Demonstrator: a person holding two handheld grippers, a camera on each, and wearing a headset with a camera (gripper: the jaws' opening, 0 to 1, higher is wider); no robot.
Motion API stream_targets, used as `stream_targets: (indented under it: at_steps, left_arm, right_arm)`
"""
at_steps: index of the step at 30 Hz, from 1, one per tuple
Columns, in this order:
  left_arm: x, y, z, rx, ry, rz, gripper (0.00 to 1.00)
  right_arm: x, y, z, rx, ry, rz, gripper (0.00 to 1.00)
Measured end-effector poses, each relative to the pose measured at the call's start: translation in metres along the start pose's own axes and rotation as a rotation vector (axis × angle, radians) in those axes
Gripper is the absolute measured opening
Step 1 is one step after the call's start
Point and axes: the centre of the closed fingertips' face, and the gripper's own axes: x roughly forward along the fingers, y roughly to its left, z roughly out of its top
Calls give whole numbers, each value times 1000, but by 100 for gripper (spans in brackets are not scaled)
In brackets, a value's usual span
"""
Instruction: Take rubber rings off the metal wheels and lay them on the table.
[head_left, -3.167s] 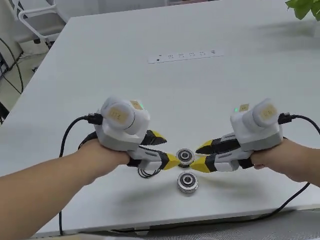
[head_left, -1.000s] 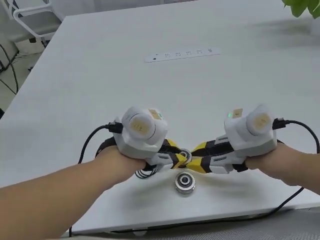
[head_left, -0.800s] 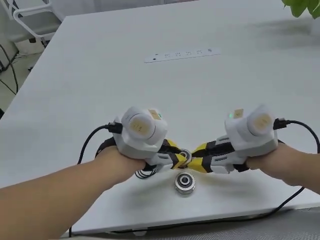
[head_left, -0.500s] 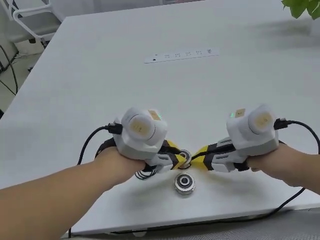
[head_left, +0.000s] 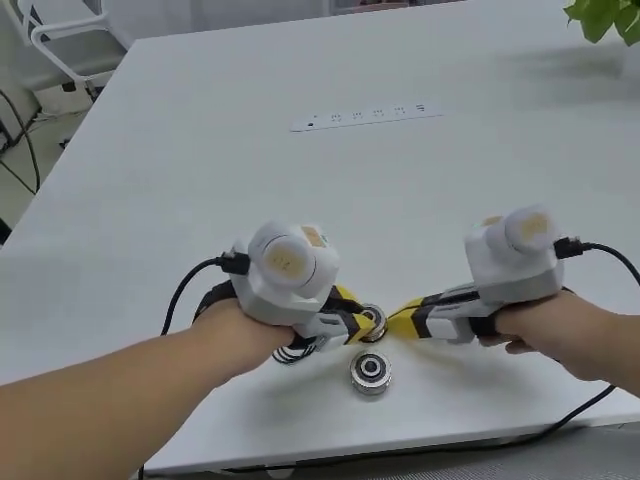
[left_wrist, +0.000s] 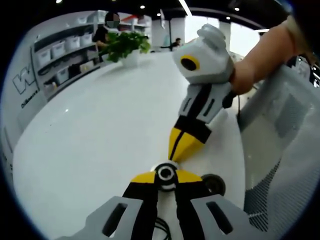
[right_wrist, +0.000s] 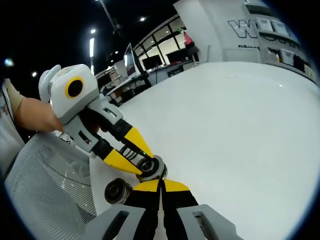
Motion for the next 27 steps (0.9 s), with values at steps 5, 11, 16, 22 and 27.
stream_targets:
  at_steps: [5,11,16,22,27]
  left_arm:
    - [0,0,0,-6,-2,3,12]
    - [1,0,0,-6,2,11,12]
    - [1,0,1,-5,10,17,12]
    - [1,0,1,-6,15,22,12]
    - [1,0,1,2,25,21,12]
  right_arm:
    - [-6,-4,10,79,-61,13,0]
    - [-4,0,13,99,-75,26,0]
    - [-4,1,15,130,-86,28,0]
    - [-5,3,16,137,-87,32,0]
    - [-5,5,17,151,-84,43,0]
